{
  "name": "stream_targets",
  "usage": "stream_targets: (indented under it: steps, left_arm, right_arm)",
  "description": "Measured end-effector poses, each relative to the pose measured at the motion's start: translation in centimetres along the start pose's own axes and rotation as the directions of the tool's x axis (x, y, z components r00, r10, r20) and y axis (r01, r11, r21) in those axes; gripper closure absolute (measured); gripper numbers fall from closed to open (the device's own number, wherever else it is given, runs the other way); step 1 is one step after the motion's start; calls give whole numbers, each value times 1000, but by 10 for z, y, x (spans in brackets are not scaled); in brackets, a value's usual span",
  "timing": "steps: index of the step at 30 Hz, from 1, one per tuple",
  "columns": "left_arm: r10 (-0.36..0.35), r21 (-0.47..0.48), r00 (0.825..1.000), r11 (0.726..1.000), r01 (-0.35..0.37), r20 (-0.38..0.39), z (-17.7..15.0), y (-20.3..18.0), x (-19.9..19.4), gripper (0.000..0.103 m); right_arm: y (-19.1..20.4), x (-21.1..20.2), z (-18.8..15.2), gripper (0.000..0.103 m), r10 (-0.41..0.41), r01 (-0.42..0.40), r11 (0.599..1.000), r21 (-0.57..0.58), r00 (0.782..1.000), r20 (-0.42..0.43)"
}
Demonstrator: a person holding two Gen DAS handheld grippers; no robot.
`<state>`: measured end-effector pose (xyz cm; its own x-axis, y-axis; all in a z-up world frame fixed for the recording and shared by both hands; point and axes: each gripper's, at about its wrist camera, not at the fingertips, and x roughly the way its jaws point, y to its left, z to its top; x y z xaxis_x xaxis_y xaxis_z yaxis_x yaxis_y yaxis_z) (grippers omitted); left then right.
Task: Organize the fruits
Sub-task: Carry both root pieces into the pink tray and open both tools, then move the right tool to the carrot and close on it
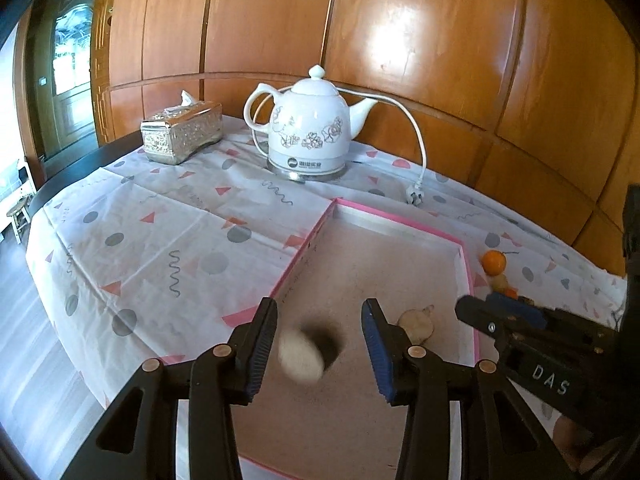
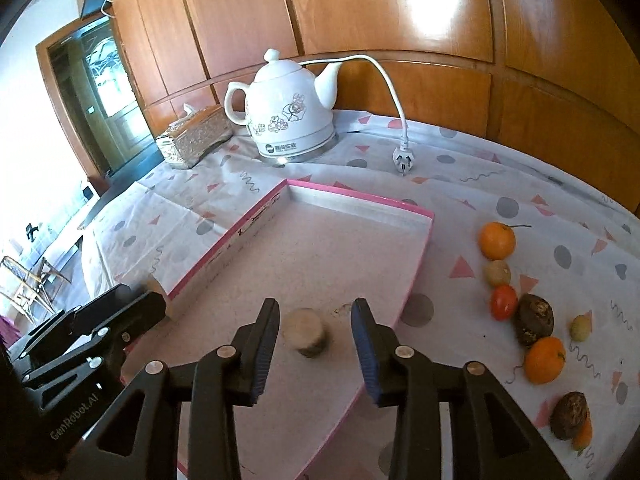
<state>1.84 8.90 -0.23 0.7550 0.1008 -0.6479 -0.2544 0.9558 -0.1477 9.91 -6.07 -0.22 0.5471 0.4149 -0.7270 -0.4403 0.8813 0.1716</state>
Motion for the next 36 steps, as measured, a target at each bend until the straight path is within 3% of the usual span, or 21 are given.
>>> stream_targets:
  steps: [23,30,36]
  left_arm:
    - [-71,109,997,992,67,40,-6,-43,-25,42]
    - [-127,160,992,979,127,-13,-16,-63,-20,38]
    - [-195,231,978,951,207,-76,-28,-90,-15,37]
  right_arm:
    - [-80,-54,-57,65,-132,125,972,198,991,24]
    - [-109,-74,-78,65,-196,185,949,254,980,19]
    - [-150,-90,-109,65,-281,274,900,339,959,-32]
